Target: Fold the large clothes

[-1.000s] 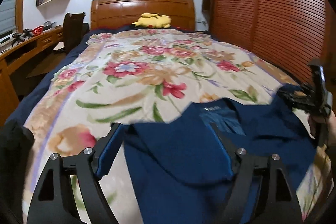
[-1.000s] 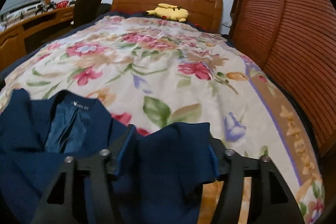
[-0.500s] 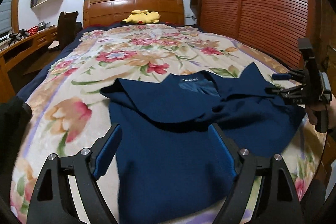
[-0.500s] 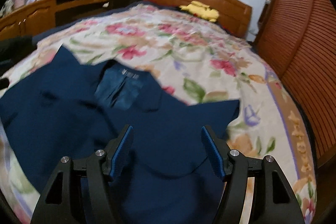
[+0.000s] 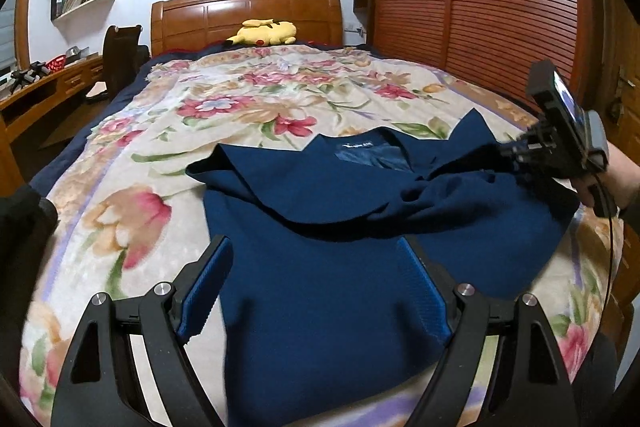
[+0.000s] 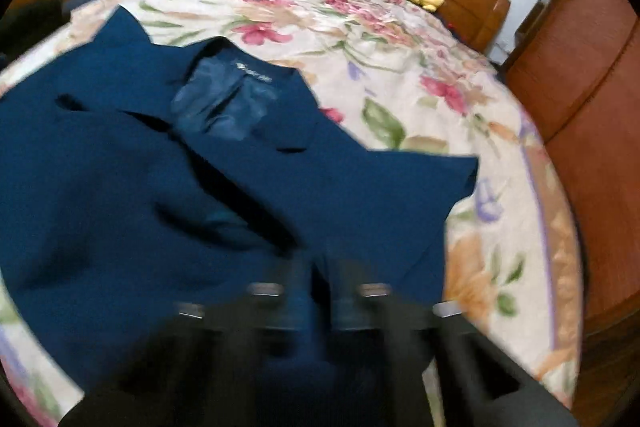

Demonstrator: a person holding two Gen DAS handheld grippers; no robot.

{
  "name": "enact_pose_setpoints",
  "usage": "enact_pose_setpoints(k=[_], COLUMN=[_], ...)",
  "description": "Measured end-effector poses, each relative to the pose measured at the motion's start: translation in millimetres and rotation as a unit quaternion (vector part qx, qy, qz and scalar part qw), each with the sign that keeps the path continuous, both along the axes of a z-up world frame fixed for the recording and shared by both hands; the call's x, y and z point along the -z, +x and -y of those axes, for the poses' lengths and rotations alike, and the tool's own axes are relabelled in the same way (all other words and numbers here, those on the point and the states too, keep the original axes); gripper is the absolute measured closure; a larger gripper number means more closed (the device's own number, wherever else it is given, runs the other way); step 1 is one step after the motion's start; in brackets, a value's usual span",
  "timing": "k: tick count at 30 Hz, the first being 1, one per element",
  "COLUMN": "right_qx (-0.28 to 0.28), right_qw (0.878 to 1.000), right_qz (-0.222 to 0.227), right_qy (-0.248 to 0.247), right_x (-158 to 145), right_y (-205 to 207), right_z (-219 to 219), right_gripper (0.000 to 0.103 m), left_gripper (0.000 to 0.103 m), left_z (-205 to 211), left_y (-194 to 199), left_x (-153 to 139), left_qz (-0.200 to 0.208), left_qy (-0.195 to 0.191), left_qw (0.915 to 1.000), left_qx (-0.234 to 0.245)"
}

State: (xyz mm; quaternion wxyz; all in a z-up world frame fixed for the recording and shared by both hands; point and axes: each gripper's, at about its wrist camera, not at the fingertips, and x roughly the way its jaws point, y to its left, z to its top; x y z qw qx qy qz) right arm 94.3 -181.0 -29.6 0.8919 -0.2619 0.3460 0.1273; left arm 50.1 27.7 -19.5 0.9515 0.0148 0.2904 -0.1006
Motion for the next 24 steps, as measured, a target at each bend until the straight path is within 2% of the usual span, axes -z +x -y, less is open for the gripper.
enact_pose_setpoints(k=[6,10,15,18,19,21,23,24], right_qx=[0.022,0.017,0.006,0.003,0.005,0.014,0.015,0.015], right_qw=[0.998,0.996,0.995,0.996,0.998,0.999,0.998,0.998], right_qz=[0.050,0.082,0.096,0.083,0.067,0.048,0.056,0.059], right_qy=[0.012,0.024,0.017,0.014,0.015,0.010,0.012,0.021], right_x=[-27.8,-43.9,-47.4,-42.6,-38.5,-32.8,-37.7,-40.0], right_y=[42.7,69.5,96.2,111.7,116.4,119.3,116.8,113.1], right_z=[-25.4,-55.0,-100.4,-116.2,-119.1,-114.2,-110.2,-106.2], right_gripper=[0.099,0.099,0.099,0.098,0.089,0.053,0.042,0.041], left_gripper=[0.019,0.019,0.019,0.019,0.019,0.019,0.019,0.019], left_z=[-16.7,-24.1,-28.3,-30.1,-30.4,-30.7,-31.6,-31.6], left_y=[4.1,7.2,6.1,7.2,7.5,7.5,7.3,7.2], left_x=[2.7,5.3,3.3,4.1,4.7,4.6,3.4,2.8], left_qz=[-0.005,-0.007,-0.001,-0.003,-0.005,-0.005,-0.004,-0.004], left_qy=[-0.008,-0.013,-0.018,-0.019,-0.019,-0.020,-0.022,-0.023], left_qw=[0.9999,0.9997,0.9996,0.9996,0.9996,0.9995,0.9995,0.9995], left_qx=[-0.011,-0.017,-0.023,-0.023,-0.023,-0.022,-0.022,-0.023])
